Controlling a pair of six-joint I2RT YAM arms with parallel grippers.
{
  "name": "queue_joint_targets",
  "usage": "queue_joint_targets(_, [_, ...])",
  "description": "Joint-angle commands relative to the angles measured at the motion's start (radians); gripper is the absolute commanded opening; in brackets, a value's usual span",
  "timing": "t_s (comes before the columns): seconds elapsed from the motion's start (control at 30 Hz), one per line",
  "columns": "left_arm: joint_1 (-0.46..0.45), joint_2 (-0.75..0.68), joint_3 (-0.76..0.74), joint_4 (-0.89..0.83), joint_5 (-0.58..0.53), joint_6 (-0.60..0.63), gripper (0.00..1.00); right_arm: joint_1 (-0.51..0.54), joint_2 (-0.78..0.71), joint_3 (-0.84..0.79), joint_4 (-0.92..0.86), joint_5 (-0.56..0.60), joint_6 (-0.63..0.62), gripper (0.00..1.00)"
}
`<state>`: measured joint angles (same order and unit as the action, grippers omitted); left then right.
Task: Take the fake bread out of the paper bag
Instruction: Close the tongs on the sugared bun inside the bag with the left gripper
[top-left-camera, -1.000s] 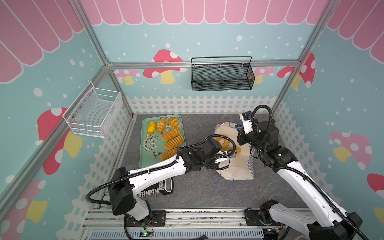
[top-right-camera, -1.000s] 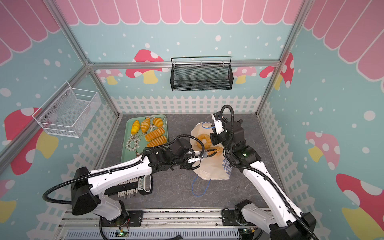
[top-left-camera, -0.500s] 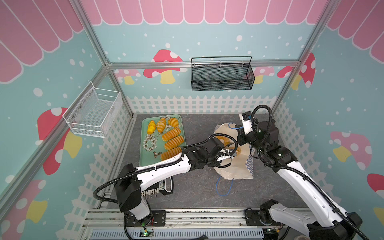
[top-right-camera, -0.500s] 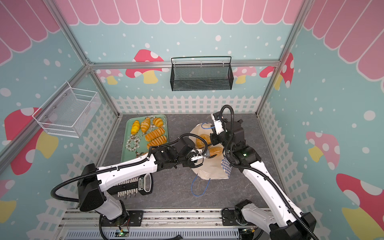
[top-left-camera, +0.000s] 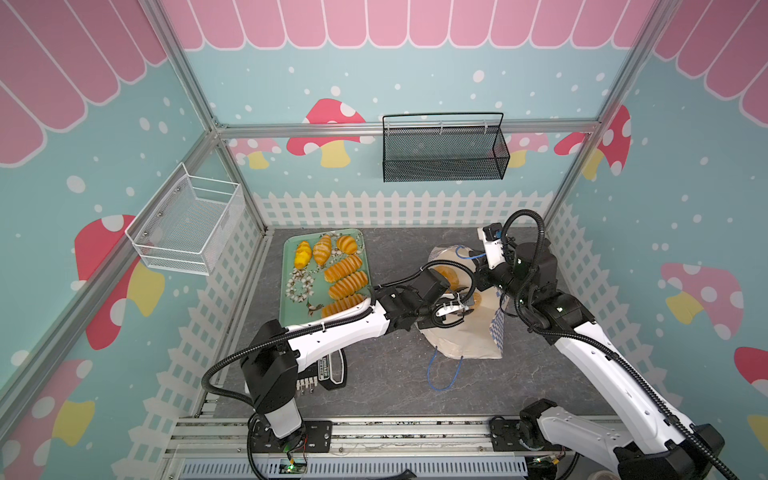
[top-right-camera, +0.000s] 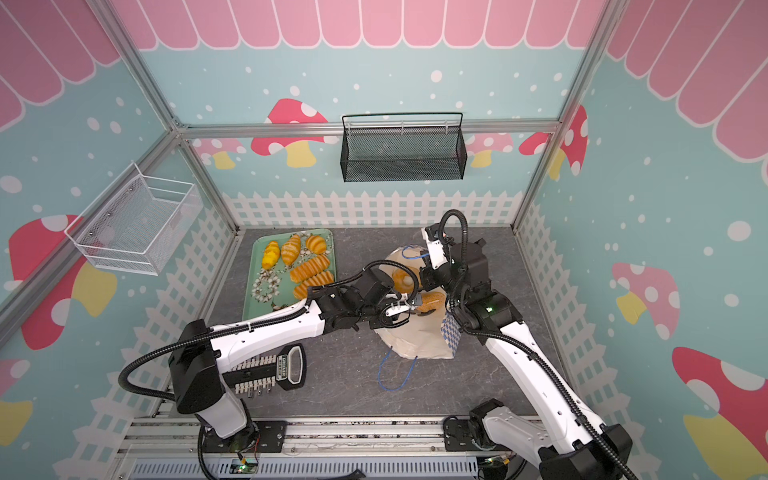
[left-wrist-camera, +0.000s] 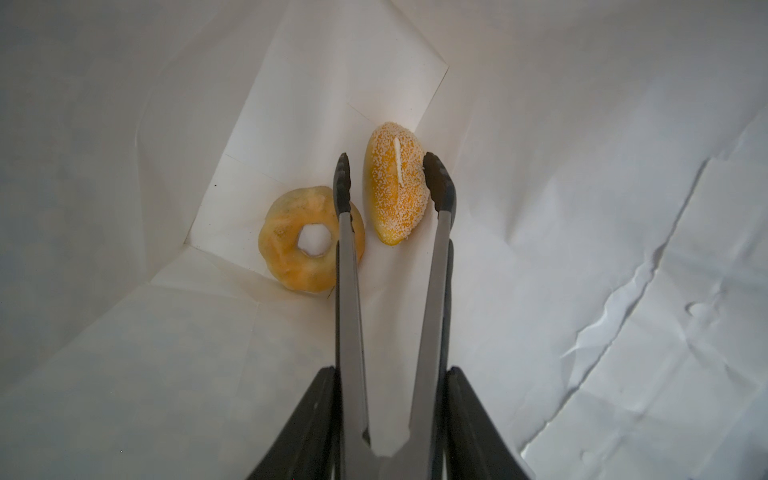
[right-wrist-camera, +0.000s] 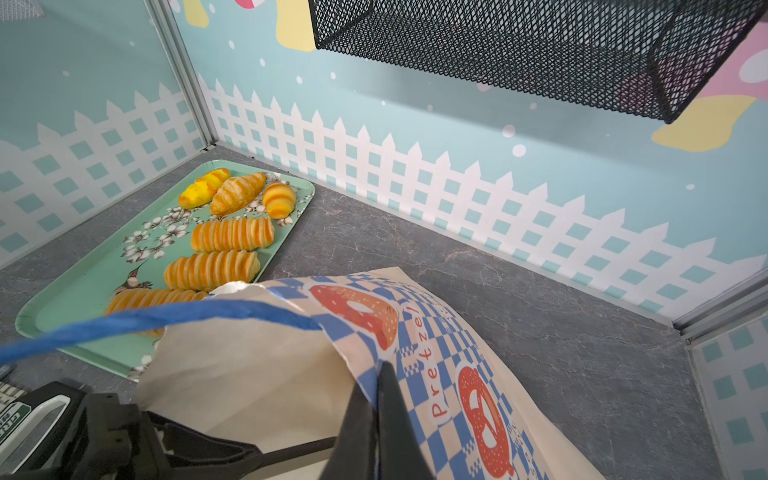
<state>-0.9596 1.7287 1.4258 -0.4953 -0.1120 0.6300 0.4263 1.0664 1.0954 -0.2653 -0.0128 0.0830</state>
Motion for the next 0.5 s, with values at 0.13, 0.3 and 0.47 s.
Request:
queue_joint_targets(0.13, [0.018,0.048,0.063,-0.002,0.026,-0.018,0.38,-0.001,0.001,0.006,0.028,-0.019,0.003,0.00])
queue_joint_targets(0.3, [0.018,0.062,0.072,-0.026,0.037,-0.033,0.37,-0.001,0.003,0.004,0.033,-0.019,0.004,0.00])
queue_joint_targets(0.47, [0.018,0.052,0.065,-0.035,0.036,-0.042,0.31,-0.001,0.004,0.004,0.034,-0.013,0.008,0.00])
